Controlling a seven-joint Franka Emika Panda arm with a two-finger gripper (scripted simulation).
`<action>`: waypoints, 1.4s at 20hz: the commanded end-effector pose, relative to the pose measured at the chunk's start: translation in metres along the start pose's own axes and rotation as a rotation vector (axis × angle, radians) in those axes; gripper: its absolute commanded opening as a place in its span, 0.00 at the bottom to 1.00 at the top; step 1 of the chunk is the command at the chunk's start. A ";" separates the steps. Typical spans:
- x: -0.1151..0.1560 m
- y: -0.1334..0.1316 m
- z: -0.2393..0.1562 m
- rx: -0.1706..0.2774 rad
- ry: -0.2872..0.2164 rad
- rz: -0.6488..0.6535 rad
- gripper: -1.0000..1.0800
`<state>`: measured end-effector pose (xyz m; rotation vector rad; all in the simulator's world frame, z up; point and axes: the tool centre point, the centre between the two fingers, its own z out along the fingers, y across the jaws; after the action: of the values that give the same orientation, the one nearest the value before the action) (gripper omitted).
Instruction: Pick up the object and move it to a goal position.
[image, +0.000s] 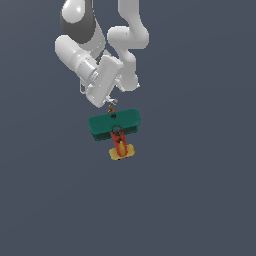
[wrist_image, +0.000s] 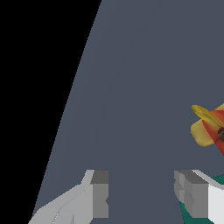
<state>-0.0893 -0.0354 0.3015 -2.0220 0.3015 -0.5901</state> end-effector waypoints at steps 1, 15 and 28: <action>0.008 -0.006 -0.009 0.013 0.043 -0.025 0.62; 0.046 -0.029 -0.059 0.084 0.274 -0.130 0.62; 0.069 -0.032 -0.105 0.139 0.479 -0.172 0.62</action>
<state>-0.0855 -0.1232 0.3895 -1.7796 0.3516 -1.1500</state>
